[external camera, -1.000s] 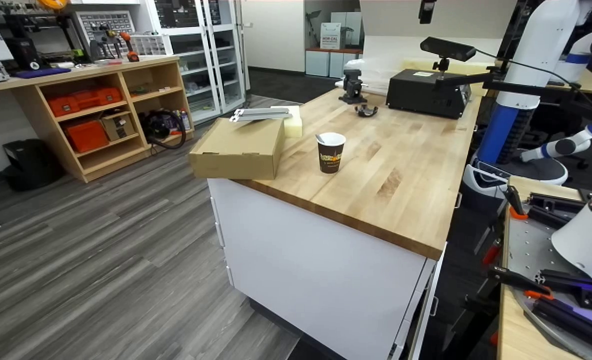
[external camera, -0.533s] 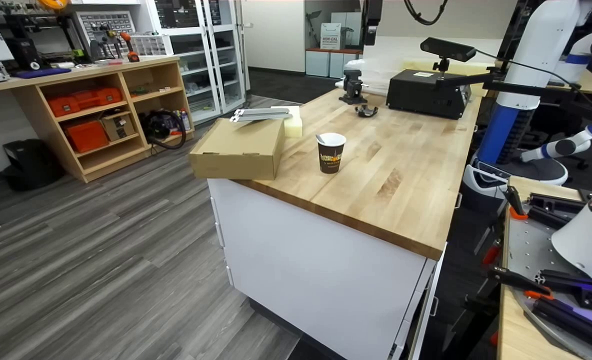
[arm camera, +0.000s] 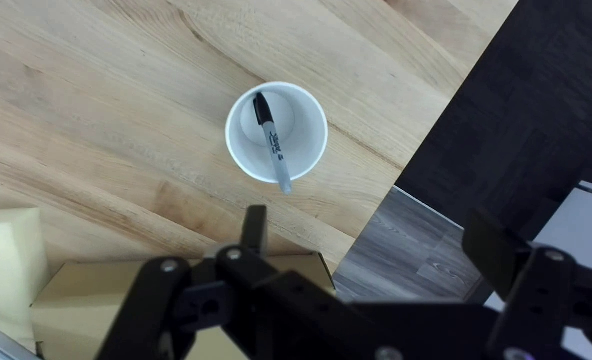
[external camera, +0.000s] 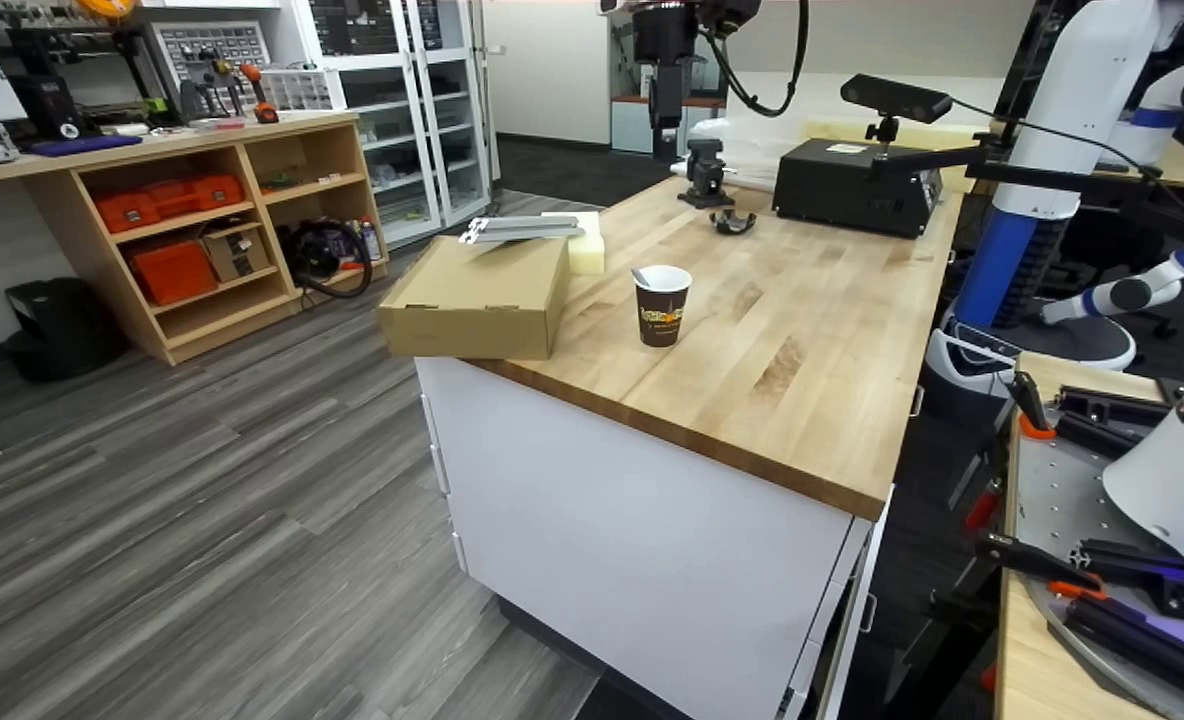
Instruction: Remove the pen from the brown coffee cup
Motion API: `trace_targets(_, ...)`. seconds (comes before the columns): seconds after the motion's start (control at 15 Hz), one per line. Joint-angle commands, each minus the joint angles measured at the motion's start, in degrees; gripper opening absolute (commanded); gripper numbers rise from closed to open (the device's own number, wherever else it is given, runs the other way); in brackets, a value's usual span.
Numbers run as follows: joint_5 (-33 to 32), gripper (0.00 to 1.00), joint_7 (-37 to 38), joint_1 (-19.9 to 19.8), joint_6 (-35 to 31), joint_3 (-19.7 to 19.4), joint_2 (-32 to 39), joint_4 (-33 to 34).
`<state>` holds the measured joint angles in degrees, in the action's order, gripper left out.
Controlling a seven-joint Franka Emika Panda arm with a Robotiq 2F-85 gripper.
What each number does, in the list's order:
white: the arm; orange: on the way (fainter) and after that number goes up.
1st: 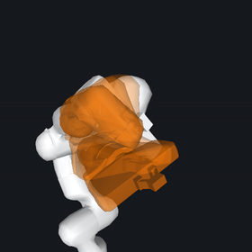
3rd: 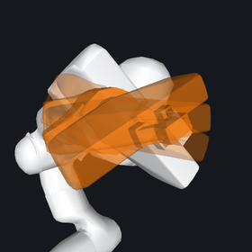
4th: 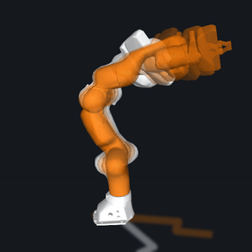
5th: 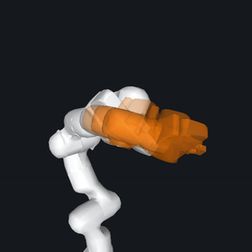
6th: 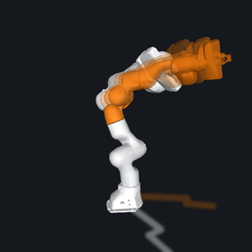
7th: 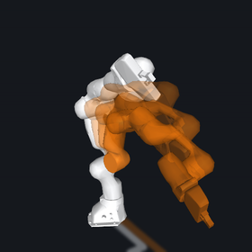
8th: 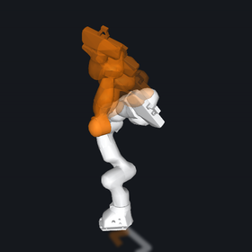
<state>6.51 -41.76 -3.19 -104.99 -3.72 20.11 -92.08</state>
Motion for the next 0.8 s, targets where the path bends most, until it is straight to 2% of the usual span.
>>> trace_targets(0.0, -1.96, 1.0, 1.37, -0.8, 1.42, 2.33, 3.27, 4.16)
trace_targets(0.47, -5.11, 1.0, 2.74, -0.24, -1.47, 4.17, 4.58, 2.43)
trace_targets(0.73, -5.43, 1.0, 3.38, -0.71, -5.66, 4.03, 4.65, 0.3)
